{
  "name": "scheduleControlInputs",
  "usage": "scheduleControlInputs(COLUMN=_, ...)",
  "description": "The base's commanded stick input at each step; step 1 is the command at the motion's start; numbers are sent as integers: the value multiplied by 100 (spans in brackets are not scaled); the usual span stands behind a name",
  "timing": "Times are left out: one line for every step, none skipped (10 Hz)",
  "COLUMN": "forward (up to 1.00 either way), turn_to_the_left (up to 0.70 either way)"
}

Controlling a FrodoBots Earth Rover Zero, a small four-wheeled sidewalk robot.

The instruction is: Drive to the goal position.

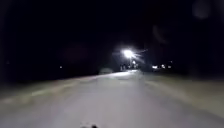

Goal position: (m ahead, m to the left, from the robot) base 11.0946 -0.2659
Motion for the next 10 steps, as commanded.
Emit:
scheduleControlInputs(forward=100, turn_to_the_left=-2)
scheduleControlInputs(forward=100, turn_to_the_left=0)
scheduleControlInputs(forward=100, turn_to_the_left=0)
scheduleControlInputs(forward=100, turn_to_the_left=0)
scheduleControlInputs(forward=100, turn_to_the_left=0)
scheduleControlInputs(forward=100, turn_to_the_left=0)
scheduleControlInputs(forward=100, turn_to_the_left=0)
scheduleControlInputs(forward=100, turn_to_the_left=0)
scheduleControlInputs(forward=100, turn_to_the_left=0)
scheduleControlInputs(forward=100, turn_to_the_left=0)
